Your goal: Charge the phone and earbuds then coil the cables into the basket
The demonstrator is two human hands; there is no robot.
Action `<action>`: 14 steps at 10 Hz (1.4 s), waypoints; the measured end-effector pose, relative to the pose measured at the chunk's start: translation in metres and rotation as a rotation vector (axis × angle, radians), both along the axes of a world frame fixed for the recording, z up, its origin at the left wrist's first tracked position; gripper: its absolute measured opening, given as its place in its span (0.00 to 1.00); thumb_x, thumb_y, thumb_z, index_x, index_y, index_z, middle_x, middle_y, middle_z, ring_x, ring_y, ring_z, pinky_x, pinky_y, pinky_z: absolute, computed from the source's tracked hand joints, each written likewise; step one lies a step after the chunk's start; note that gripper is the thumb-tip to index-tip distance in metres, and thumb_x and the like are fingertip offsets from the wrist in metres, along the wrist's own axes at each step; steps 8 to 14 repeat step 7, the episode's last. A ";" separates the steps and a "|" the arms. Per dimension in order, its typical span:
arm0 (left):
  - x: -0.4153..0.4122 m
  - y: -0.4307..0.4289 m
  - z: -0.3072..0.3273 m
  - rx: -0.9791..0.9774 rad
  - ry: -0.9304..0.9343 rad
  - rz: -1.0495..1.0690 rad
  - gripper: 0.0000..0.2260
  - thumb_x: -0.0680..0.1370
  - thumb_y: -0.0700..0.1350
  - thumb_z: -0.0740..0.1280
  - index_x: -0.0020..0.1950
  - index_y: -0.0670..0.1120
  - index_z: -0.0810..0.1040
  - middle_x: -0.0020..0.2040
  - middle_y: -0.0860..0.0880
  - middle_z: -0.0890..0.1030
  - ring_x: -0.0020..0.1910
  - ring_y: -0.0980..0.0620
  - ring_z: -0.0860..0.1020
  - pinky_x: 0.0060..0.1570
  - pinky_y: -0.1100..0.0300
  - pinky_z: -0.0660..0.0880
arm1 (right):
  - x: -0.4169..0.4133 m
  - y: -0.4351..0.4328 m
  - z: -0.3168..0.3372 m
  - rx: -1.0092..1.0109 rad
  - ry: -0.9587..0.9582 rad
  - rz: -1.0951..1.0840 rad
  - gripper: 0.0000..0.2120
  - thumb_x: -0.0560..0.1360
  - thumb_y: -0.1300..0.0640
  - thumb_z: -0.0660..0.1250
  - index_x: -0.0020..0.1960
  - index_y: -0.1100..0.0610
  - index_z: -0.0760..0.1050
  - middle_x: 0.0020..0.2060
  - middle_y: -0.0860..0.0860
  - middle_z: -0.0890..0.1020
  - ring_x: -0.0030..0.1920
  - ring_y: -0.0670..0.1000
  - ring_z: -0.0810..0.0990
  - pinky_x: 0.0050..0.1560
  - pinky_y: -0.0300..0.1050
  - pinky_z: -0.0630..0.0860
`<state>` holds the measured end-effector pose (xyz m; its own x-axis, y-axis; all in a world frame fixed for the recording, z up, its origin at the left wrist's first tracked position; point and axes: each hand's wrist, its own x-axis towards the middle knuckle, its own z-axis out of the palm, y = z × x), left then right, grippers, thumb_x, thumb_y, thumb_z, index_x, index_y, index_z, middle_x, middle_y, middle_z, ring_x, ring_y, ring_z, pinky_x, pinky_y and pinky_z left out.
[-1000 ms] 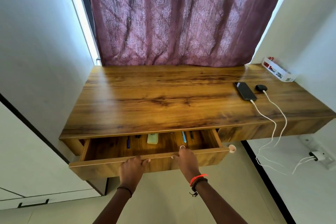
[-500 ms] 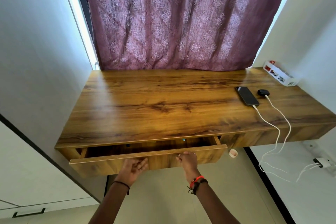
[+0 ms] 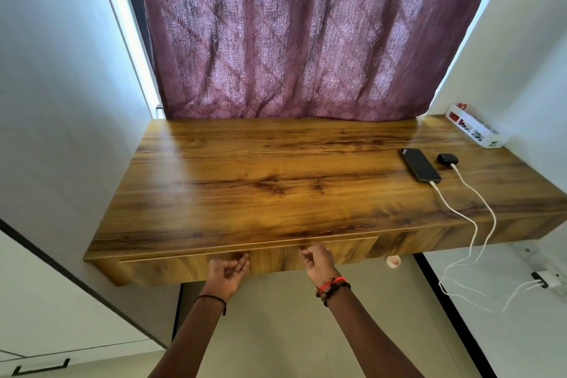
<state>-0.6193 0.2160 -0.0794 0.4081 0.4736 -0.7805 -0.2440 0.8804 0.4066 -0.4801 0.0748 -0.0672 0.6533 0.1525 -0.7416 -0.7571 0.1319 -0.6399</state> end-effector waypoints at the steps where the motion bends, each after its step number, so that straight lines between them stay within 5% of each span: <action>1: 0.005 0.005 0.000 -0.015 0.024 0.008 0.24 0.71 0.24 0.43 0.67 0.27 0.58 0.68 0.30 0.65 0.68 0.36 0.66 0.70 0.44 0.61 | 0.007 0.000 -0.001 -0.029 -0.009 0.027 0.14 0.71 0.76 0.54 0.32 0.60 0.64 0.31 0.54 0.68 0.30 0.50 0.66 0.15 0.31 0.60; 2: 0.005 0.005 0.001 -0.003 0.041 0.011 0.18 0.71 0.24 0.43 0.55 0.29 0.66 0.64 0.30 0.66 0.67 0.34 0.66 0.70 0.43 0.60 | 0.009 -0.001 0.001 -0.037 -0.006 0.025 0.13 0.70 0.75 0.54 0.32 0.61 0.64 0.31 0.54 0.69 0.30 0.50 0.66 0.18 0.34 0.62; 3: 0.001 0.004 0.004 0.022 0.056 -0.022 0.17 0.72 0.24 0.44 0.55 0.31 0.66 0.58 0.30 0.68 0.63 0.34 0.69 0.70 0.42 0.61 | 0.007 -0.004 0.001 -0.035 0.001 0.013 0.13 0.69 0.75 0.54 0.32 0.60 0.64 0.31 0.53 0.68 0.31 0.50 0.66 0.25 0.37 0.62; 4: 0.001 -0.001 0.006 0.068 0.079 -0.075 0.15 0.72 0.25 0.46 0.43 0.36 0.70 0.41 0.33 0.78 0.52 0.37 0.74 0.66 0.48 0.65 | 0.004 -0.007 0.003 -0.040 0.008 0.020 0.11 0.69 0.74 0.55 0.34 0.61 0.66 0.31 0.53 0.69 0.31 0.49 0.67 0.20 0.35 0.64; 5: 0.006 -0.006 -0.003 0.164 0.140 -0.198 0.18 0.75 0.29 0.49 0.30 0.39 0.70 0.18 0.45 0.72 0.32 0.49 0.76 0.47 0.56 0.71 | 0.002 -0.012 0.002 -0.059 -0.013 0.048 0.12 0.71 0.74 0.56 0.44 0.63 0.75 0.30 0.54 0.68 0.31 0.49 0.67 0.21 0.34 0.65; 6: 0.007 -0.028 -0.007 0.175 0.202 -0.328 0.14 0.80 0.37 0.51 0.39 0.38 0.73 0.33 0.44 0.78 0.32 0.52 0.76 0.39 0.57 0.70 | 0.001 -0.022 0.005 -0.094 -0.085 0.151 0.17 0.75 0.71 0.54 0.62 0.64 0.72 0.31 0.53 0.70 0.32 0.49 0.68 0.34 0.42 0.70; 7: 0.011 -0.066 -0.001 0.197 0.188 -0.420 0.10 0.81 0.41 0.55 0.56 0.39 0.73 0.53 0.44 0.75 0.57 0.46 0.73 0.52 0.52 0.68 | 0.008 -0.039 0.002 -0.185 -0.178 0.219 0.18 0.78 0.67 0.53 0.66 0.61 0.69 0.47 0.56 0.78 0.47 0.55 0.76 0.59 0.55 0.74; 14: 0.011 -0.066 -0.001 0.197 0.188 -0.420 0.10 0.81 0.41 0.55 0.56 0.39 0.73 0.53 0.44 0.75 0.57 0.46 0.73 0.52 0.52 0.68 | 0.008 -0.039 0.002 -0.185 -0.178 0.219 0.18 0.78 0.67 0.53 0.66 0.61 0.69 0.47 0.56 0.78 0.47 0.55 0.76 0.59 0.55 0.74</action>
